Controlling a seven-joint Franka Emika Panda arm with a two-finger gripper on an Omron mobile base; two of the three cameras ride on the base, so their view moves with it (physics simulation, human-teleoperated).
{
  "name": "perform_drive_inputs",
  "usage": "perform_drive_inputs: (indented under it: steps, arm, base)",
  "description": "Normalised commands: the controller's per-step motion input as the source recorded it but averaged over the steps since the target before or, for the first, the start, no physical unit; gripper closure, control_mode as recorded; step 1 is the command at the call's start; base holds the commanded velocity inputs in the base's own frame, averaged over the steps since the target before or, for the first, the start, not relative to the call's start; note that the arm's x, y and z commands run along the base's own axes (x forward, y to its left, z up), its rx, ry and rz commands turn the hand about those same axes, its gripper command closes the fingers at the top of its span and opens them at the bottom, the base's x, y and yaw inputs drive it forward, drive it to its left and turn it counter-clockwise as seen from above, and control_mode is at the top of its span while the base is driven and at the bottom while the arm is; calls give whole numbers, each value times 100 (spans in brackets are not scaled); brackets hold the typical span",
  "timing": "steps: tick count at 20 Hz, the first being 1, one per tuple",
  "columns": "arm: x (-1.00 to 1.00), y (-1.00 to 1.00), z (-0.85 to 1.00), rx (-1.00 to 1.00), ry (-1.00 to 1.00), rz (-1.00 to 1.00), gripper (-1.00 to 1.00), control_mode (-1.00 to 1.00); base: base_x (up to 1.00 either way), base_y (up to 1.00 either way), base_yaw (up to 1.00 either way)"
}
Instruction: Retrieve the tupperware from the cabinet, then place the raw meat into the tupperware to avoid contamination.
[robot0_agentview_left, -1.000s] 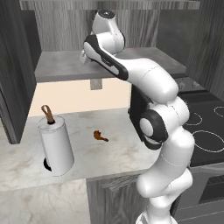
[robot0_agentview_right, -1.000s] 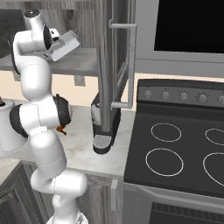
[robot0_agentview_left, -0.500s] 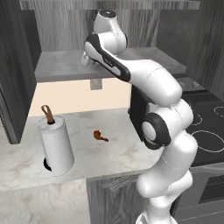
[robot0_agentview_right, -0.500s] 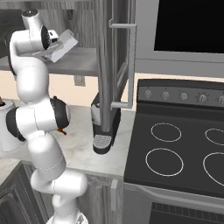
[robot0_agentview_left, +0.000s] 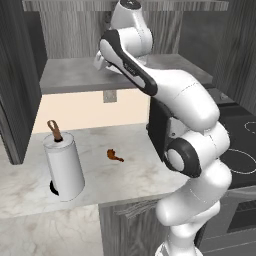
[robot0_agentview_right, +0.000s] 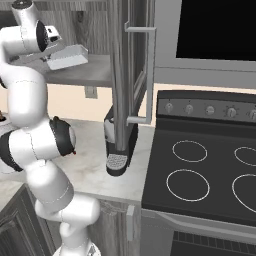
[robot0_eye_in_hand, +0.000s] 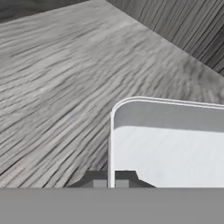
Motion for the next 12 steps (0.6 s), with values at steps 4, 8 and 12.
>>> perform_drive_inputs:
  steps: [4,8,12]
  arm:
    - [-63,-1,27,2,-2,0,100,-100]
    - [-70,-4,12,1,0,0,100,-100]
    - [-75,-5,8,0,0,0,100,-100]
  base:
    - [0,0,0]
    - [0,0,0]
    - [0,0,0]
